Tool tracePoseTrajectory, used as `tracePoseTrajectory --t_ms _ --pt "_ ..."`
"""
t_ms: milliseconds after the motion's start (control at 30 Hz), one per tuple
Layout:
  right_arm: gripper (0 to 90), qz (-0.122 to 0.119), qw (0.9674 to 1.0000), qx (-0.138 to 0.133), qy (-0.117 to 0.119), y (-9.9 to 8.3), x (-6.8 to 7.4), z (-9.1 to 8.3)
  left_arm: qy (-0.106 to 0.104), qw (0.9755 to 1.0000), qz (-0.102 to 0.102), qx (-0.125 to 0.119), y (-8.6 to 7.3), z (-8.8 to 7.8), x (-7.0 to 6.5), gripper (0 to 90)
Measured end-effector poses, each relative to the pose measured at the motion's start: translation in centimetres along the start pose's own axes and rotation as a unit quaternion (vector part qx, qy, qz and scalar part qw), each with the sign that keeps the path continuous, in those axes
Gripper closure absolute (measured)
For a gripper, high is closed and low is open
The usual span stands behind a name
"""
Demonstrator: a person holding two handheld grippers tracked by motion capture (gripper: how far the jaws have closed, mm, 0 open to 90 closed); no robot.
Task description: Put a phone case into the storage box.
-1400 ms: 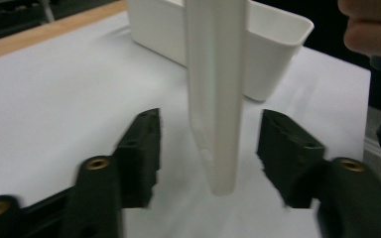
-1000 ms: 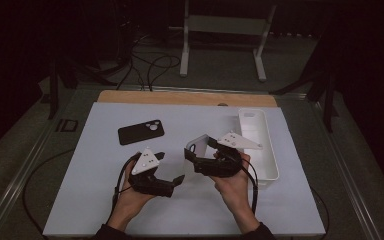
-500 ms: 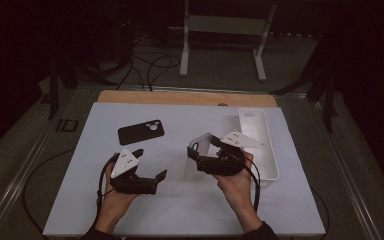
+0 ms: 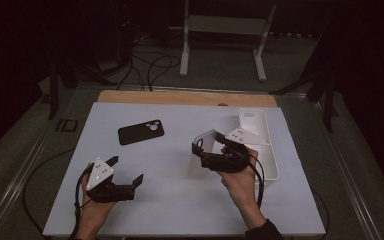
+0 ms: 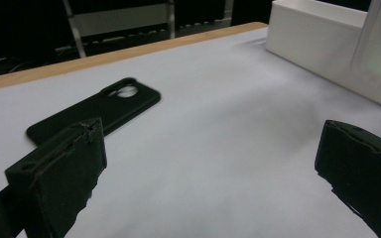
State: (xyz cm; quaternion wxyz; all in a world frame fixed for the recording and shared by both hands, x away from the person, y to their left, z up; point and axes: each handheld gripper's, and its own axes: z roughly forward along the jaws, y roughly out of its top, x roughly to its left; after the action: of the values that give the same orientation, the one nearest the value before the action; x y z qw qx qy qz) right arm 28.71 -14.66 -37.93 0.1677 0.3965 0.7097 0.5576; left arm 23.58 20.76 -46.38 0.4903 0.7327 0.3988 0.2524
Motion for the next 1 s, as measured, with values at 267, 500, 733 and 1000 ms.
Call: tracePoseTrajectory --t_ms 267,500,733,1000 --pt "16.8 0.000 1.0000 -0.005 -0.006 0.5 -0.7 -0.3 -0.006 0.9999 0.002 0.008 -1.8 -1.1 1.1 0.2" --pt "16.8 -0.002 0.9998 -0.013 -0.017 1.3 -1.6 -0.6 -0.011 0.9998 -0.010 0.011 -2.6 -1.4 1.5 0.2" --pt "16.8 0.003 0.9994 -0.015 -0.030 1.9 -2.8 -0.8 -0.008 0.9998 -0.013 0.013 -2.8 -1.5 1.6 0.2" --pt "16.8 0.010 0.9987 -0.018 -0.046 3.1 -4.2 -1.0 0.003 0.9998 -0.007 0.016 -2.9 -1.4 1.5 0.2"
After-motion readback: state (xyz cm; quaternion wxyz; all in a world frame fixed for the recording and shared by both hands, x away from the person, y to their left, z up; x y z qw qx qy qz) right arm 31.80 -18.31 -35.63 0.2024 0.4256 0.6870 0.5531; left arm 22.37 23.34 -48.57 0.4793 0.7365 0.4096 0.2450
